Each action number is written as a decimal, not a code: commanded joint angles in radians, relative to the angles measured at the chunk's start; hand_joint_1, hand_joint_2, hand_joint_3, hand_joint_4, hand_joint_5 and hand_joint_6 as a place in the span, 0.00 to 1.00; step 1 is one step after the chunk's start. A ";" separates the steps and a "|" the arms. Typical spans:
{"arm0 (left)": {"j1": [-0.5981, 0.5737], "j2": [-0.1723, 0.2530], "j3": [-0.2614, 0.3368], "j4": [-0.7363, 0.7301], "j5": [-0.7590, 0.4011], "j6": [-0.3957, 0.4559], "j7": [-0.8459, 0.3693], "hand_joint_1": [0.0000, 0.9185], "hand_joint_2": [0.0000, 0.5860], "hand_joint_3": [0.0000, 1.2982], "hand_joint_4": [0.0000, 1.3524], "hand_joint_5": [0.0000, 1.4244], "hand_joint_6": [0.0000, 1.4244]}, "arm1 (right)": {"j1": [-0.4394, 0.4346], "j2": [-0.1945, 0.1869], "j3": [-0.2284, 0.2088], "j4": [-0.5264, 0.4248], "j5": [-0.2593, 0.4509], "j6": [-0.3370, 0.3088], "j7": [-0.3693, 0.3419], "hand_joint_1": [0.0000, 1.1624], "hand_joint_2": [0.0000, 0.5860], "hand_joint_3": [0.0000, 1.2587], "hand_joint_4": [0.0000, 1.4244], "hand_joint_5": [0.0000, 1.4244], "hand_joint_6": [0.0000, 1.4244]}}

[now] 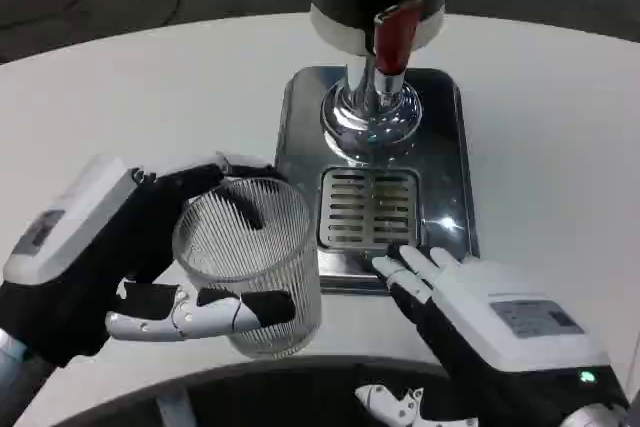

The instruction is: Grasp the cup under the faucet to collect the drink, then remove the cup.

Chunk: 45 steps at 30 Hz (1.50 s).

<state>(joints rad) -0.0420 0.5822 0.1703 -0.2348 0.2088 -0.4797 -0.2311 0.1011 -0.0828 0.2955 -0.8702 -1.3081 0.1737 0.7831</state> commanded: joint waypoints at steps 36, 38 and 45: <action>-0.164 -0.047 -0.066 0.161 0.106 -0.017 0.046 0.54 0.29 0.80 0.91 1.00 1.00 | -0.003 0.015 -0.061 -0.035 0.014 0.004 0.030 0.29 0.67 0.06 0.00 0.00 0.00; -0.194 -0.050 -0.084 0.190 0.126 -0.018 0.053 0.54 0.29 0.80 0.91 1.00 1.00 | 0.001 0.015 -0.071 -0.044 0.020 0.005 0.034 0.29 0.67 0.06 0.00 0.00 0.00; -0.313 -0.060 -0.146 0.297 0.195 -0.028 0.078 0.54 0.29 0.80 0.91 1.00 1.00 | 0.024 0.011 -0.109 -0.072 0.045 0.007 0.040 0.29 0.67 0.06 0.00 0.00 0.00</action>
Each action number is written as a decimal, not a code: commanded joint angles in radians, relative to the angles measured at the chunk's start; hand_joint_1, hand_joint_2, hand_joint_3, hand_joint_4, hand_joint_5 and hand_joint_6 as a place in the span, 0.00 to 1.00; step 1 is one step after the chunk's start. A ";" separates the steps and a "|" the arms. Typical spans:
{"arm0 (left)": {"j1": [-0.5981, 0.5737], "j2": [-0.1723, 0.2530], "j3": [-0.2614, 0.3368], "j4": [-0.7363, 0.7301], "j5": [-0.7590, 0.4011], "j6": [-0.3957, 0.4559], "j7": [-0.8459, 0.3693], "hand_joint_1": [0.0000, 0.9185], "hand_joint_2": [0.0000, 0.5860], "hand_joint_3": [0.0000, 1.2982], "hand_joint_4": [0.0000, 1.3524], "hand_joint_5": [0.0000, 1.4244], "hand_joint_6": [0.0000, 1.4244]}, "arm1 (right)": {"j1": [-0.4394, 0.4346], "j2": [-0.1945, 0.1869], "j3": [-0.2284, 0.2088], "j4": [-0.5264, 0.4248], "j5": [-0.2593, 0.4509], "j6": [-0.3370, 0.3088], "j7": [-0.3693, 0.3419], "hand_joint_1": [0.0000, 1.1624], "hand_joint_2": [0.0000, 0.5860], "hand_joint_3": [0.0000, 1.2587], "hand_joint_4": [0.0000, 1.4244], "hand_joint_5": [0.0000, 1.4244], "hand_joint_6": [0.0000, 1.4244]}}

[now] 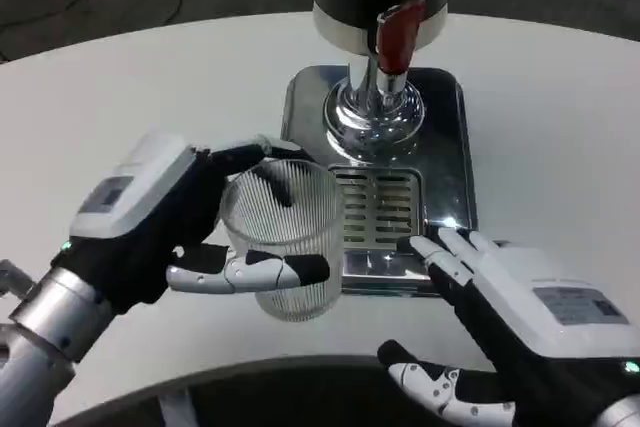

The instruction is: Grasp the cup under the faucet to collect the drink, then remove the cup.

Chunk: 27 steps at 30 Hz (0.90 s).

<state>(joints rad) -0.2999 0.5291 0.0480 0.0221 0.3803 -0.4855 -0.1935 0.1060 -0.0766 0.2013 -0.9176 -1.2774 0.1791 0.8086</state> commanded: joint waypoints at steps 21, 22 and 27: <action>-0.355 -0.041 -0.192 0.412 0.200 -0.022 0.198 0.54 0.29 0.80 0.91 1.00 1.00 | 0.074 0.040 -0.023 -0.091 0.017 -0.009 0.014 0.29 0.67 0.05 0.00 0.00 0.00; -0.367 -0.045 -0.198 0.425 0.207 -0.019 0.210 0.54 0.29 0.80 0.91 1.00 1.00 | 0.078 0.039 -0.028 -0.096 0.019 -0.009 0.016 0.29 0.67 0.05 0.00 0.00 0.00; -0.434 -0.057 -0.234 0.495 0.268 -0.011 0.279 0.53 0.30 0.80 0.91 0.99 1.00 | 0.092 0.036 -0.048 -0.117 0.029 -0.011 0.025 0.29 0.67 0.05 0.00 0.00 0.00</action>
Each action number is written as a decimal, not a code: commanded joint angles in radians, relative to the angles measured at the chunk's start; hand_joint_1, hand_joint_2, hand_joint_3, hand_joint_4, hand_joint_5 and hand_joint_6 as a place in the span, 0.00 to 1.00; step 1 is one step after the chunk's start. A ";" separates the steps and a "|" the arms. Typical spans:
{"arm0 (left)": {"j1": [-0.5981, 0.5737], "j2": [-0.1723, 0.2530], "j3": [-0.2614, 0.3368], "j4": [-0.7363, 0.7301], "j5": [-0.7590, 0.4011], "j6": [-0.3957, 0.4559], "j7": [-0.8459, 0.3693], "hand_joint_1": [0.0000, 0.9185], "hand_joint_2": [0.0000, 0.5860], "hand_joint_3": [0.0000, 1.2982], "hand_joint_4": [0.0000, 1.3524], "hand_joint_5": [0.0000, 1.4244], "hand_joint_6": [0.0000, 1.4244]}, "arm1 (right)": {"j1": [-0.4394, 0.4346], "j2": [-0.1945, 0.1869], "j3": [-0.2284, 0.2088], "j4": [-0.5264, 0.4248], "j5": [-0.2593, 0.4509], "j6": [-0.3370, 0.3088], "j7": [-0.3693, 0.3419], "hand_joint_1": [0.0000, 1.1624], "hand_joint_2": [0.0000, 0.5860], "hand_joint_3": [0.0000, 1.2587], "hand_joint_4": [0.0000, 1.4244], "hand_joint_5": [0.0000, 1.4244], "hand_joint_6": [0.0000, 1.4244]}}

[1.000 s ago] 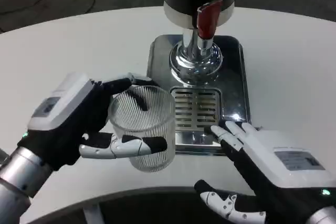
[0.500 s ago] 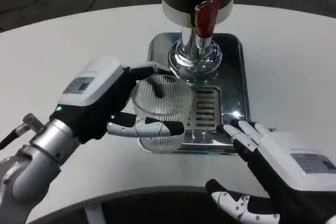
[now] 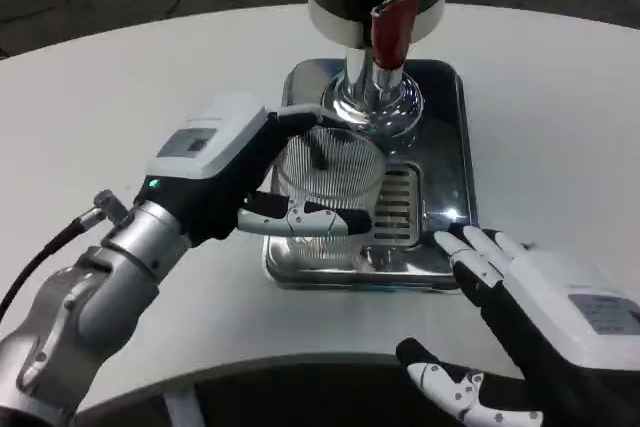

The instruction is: Grasp the cup under the faucet to collect the drink, then remove the cup.

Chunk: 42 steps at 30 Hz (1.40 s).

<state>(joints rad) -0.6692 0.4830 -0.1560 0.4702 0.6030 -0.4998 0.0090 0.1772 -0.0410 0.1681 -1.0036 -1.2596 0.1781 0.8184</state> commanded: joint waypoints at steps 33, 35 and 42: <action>-0.223 -0.067 -0.188 0.334 0.146 0.045 0.334 0.47 0.30 0.55 0.59 0.75 0.89 | 0.036 0.006 -0.130 -0.044 0.088 -0.067 0.049 0.29 0.67 0.05 0.00 0.00 0.00; -0.222 -0.067 -0.191 0.334 0.144 0.044 0.331 0.43 0.29 0.47 0.52 0.70 0.86 | 0.037 0.006 -0.132 -0.044 0.091 -0.068 0.049 0.29 0.67 0.05 0.00 0.00 0.00; -0.209 -0.066 -0.185 0.324 0.128 0.041 0.320 0.29 0.26 0.36 0.39 0.57 0.78 | 0.045 0.004 -0.138 -0.044 0.099 -0.070 0.048 0.30 0.68 0.05 0.00 0.00 0.00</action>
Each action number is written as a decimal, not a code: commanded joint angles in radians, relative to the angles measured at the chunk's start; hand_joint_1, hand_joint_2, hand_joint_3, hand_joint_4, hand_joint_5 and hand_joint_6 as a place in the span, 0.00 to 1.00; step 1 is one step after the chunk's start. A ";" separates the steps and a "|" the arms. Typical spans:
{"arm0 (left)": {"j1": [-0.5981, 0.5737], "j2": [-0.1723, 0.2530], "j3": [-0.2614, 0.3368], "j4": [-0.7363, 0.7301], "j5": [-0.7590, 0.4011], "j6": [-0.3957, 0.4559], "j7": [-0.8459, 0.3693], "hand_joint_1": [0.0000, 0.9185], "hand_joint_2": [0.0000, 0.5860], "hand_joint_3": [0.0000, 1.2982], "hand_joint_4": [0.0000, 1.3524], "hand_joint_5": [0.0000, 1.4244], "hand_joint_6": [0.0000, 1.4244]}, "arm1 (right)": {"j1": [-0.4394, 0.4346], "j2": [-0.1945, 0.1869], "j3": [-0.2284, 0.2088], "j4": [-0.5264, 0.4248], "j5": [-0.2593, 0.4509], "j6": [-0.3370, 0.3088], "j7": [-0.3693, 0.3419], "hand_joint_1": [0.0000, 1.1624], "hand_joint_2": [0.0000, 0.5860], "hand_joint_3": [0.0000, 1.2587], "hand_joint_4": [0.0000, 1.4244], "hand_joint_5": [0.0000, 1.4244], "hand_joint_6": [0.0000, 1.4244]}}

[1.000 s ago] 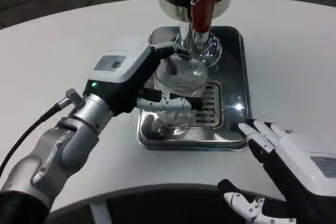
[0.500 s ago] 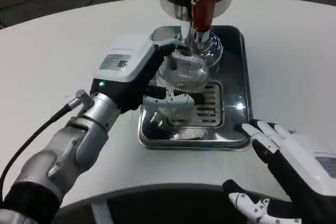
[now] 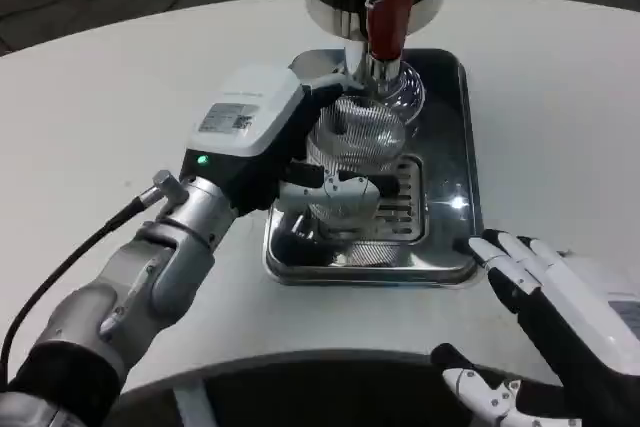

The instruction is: Grasp the cup under the faucet to collect the drink, then remove the cup.

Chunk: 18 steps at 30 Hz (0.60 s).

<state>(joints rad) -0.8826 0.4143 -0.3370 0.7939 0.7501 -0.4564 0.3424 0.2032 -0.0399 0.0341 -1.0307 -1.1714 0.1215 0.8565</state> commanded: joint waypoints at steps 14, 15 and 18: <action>0.025 0.018 0.009 -0.045 -0.022 -0.009 -0.010 0.18 0.19 0.26 0.19 0.33 0.51 | 0.029 0.003 -0.004 -0.017 0.019 -0.011 0.006 0.30 0.68 0.05 0.00 0.00 0.00; 0.027 0.018 0.010 -0.051 -0.023 -0.009 -0.009 0.18 0.19 0.24 0.18 0.30 0.48 | 0.029 0.002 -0.004 -0.017 0.021 -0.011 0.006 0.30 0.68 0.05 0.00 0.00 0.00; 0.038 0.021 0.014 -0.072 -0.025 -0.003 -0.006 0.17 0.18 0.21 0.13 0.26 0.43 | 0.029 0.001 -0.003 -0.017 0.023 -0.011 0.007 0.30 0.68 0.05 0.00 0.00 0.00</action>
<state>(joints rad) -0.8690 0.4196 -0.3284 0.7410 0.7375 -0.4590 0.3308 0.2201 -0.0404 0.0309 -1.0307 -1.1528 0.1212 0.8568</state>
